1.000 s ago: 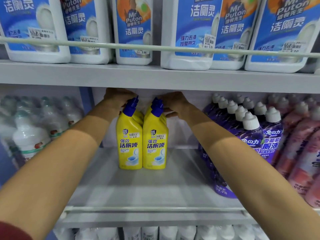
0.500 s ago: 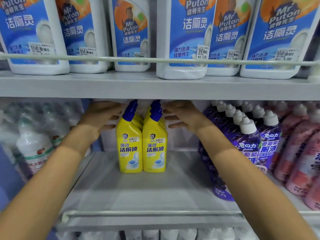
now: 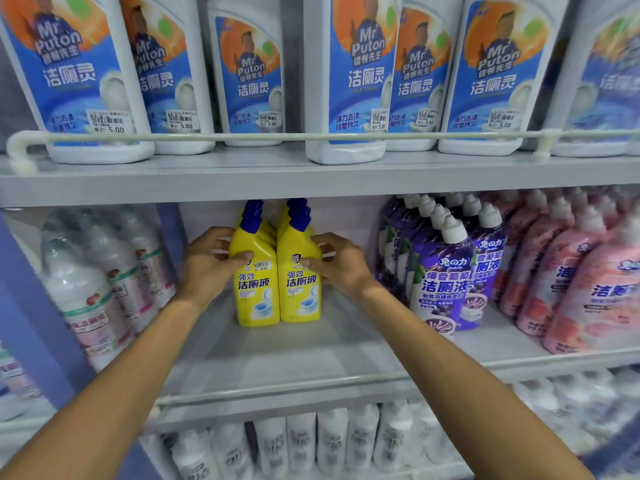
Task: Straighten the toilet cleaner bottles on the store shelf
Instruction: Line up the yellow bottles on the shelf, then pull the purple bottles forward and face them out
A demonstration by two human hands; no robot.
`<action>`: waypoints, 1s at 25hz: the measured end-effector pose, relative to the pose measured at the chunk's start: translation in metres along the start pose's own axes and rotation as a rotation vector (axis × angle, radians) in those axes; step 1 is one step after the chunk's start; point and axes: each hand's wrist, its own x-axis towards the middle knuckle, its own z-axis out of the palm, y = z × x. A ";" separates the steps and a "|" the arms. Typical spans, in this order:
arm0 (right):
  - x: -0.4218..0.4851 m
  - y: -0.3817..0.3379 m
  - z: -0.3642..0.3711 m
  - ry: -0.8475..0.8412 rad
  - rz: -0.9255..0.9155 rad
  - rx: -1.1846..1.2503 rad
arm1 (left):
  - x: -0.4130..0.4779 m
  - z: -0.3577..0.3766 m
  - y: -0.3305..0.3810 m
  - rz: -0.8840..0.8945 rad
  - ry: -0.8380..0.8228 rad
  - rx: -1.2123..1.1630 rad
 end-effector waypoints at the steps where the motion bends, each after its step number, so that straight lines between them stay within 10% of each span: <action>1: -0.005 -0.004 -0.004 -0.006 0.005 -0.007 | -0.001 0.000 0.001 -0.020 0.001 -0.010; 7: -0.068 -0.043 -0.067 -0.077 0.031 0.190 | -0.042 0.016 0.032 -0.091 0.148 -0.056; 15: -0.152 -0.037 -0.227 -0.032 -0.061 0.294 | -0.113 0.122 0.127 -0.011 -0.408 -0.304; 25: -0.055 0.064 -0.313 0.080 -0.083 -0.069 | -0.111 0.242 0.138 0.050 -0.242 -0.066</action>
